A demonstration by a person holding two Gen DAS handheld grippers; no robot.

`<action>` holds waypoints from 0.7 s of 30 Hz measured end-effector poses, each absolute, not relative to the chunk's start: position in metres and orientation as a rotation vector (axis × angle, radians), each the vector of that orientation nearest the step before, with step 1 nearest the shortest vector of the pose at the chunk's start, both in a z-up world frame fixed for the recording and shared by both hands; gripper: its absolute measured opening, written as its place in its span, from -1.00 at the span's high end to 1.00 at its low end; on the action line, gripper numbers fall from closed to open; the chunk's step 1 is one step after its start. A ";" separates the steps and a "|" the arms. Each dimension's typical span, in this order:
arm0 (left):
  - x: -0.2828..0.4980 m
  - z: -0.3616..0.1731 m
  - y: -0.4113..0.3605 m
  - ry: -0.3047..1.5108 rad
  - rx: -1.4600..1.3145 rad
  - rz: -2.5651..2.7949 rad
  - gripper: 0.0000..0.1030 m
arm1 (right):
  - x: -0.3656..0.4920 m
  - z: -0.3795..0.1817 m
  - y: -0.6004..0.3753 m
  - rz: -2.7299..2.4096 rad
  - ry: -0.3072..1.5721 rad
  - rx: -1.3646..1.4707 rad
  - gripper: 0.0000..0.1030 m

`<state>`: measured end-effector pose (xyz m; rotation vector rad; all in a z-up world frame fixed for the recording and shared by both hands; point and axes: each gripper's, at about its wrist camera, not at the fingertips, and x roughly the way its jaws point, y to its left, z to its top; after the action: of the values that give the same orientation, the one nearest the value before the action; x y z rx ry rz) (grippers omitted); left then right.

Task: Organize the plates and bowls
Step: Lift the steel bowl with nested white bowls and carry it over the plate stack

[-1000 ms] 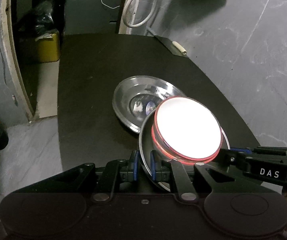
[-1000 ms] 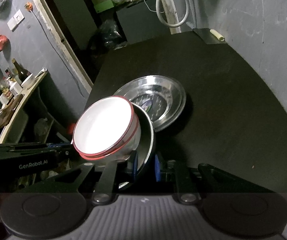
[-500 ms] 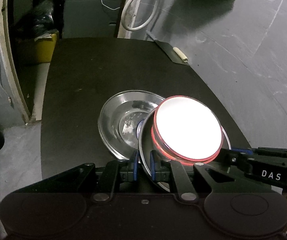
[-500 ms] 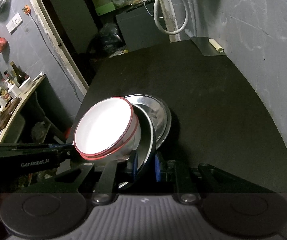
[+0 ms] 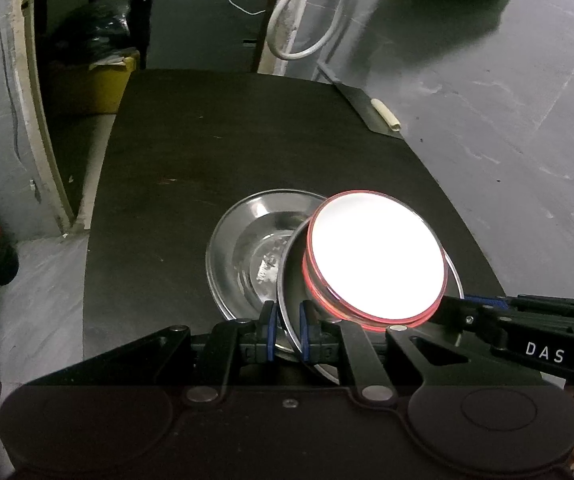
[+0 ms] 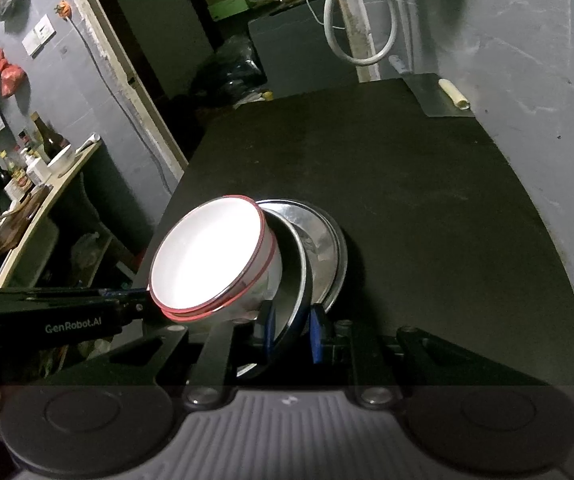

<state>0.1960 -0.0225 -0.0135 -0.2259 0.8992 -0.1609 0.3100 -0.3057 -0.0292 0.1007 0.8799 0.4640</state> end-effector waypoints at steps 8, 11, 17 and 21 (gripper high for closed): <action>0.207 -0.016 -0.020 0.909 -0.235 -0.130 0.80 | 0.326 -0.031 -0.300 0.489 0.888 0.088 0.60; 0.213 -0.017 -0.019 0.911 -0.234 -0.122 0.80 | 0.333 -0.031 -0.298 0.497 0.887 0.084 0.60; 0.225 -0.019 -0.017 0.913 -0.230 -0.108 0.80 | 0.346 -0.035 -0.295 0.505 0.897 0.080 0.60; 0.232 -0.021 -0.017 0.917 -0.222 -0.100 0.81 | 0.352 -0.038 -0.294 0.510 0.903 0.077 0.60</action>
<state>0.2322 -0.0168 -0.0210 -0.2218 0.9167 -0.1004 0.3517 -0.2939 -0.0380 0.0771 0.9028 0.5102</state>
